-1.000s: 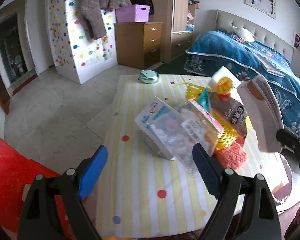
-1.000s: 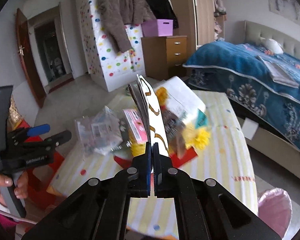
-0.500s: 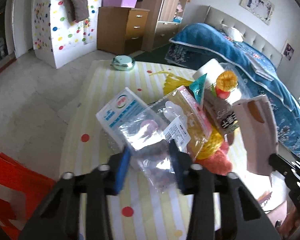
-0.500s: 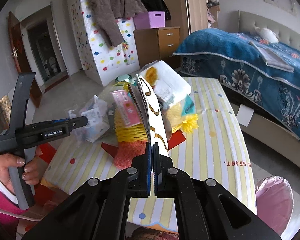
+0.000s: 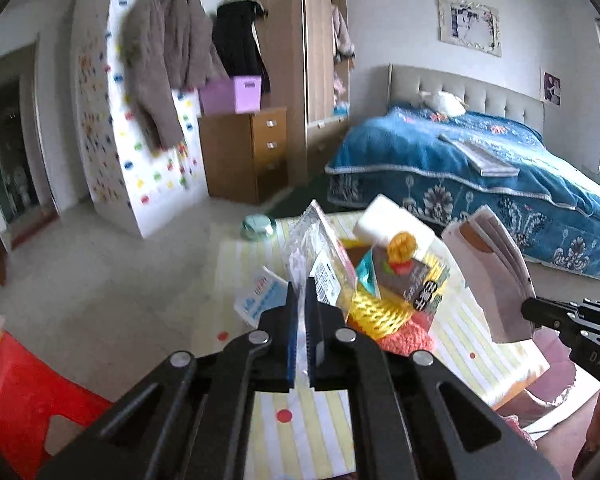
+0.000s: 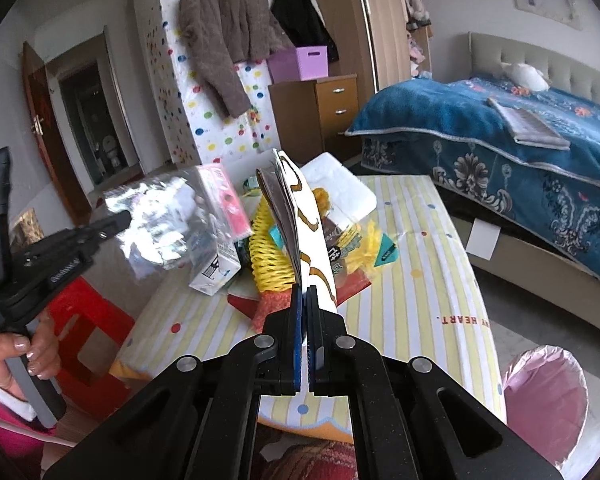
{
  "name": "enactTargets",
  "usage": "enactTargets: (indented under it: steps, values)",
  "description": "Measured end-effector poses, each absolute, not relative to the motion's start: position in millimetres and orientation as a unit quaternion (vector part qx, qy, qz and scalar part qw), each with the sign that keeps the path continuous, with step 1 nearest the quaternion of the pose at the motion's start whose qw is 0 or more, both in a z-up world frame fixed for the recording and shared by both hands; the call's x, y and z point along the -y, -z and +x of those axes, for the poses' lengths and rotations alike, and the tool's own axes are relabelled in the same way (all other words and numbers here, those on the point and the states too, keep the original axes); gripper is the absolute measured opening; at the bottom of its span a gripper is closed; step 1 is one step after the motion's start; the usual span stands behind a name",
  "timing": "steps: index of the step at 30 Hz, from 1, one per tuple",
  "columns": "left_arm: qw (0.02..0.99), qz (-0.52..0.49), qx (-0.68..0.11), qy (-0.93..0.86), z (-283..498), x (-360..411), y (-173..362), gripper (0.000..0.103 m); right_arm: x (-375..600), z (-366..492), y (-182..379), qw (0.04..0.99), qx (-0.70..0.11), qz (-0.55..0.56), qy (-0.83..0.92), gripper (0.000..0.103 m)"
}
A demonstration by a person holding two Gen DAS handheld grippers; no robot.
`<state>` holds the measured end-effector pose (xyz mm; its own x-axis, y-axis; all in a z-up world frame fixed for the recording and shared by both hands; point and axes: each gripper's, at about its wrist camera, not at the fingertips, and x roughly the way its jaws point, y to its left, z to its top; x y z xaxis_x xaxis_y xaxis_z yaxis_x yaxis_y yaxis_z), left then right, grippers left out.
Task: Collect trash
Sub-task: 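Carry card and bag over the pink bin and open both tools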
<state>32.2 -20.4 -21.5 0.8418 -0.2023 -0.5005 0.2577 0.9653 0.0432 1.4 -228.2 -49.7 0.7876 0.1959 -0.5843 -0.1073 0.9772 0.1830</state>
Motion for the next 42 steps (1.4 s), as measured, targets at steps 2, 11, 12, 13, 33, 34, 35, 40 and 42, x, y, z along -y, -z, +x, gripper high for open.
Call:
enactTargets:
  steps: [2, 11, 12, 13, 33, 34, 35, 40, 42]
  values:
    - [0.96, 0.054, -0.244, 0.126, 27, 21, 14, 0.002, 233, -7, 47, 0.945, -0.311, 0.075, -0.074, 0.001]
    - [0.943, 0.081, -0.216, 0.239, 5, 103, 17, 0.002, 287, -55, 48, 0.948, -0.303, 0.1, -0.004, 0.001]
    - [0.938, 0.085, -0.218, 0.257, 5, 117, 20, 0.002, 302, -64, 50, 0.947, -0.303, 0.107, 0.015, 0.001]
    - [0.933, 0.089, -0.219, 0.273, 4, 130, 23, 0.002, 309, -70, 51, 0.946, -0.303, 0.111, 0.026, 0.001]
    - [0.81, 0.181, -0.303, 0.468, -10, 380, 119, 0.002, 498, -151, 138, 0.881, -0.341, 0.225, 0.239, 0.001]
    - [0.809, 0.182, -0.306, 0.467, -7, 386, 123, 0.002, 503, -148, 143, 0.878, -0.343, 0.229, 0.241, 0.002]
    - [0.809, 0.182, -0.309, 0.467, -5, 391, 126, 0.002, 508, -143, 148, 0.876, -0.346, 0.233, 0.241, 0.001]
    - [0.805, 0.189, -0.316, 0.465, 7, 417, 135, 0.003, 527, -127, 169, 0.869, -0.355, 0.247, 0.241, 0.002]
    - [0.806, 0.189, -0.318, 0.463, 10, 424, 140, 0.008, 532, -121, 177, 0.866, -0.358, 0.253, 0.24, 0.007]
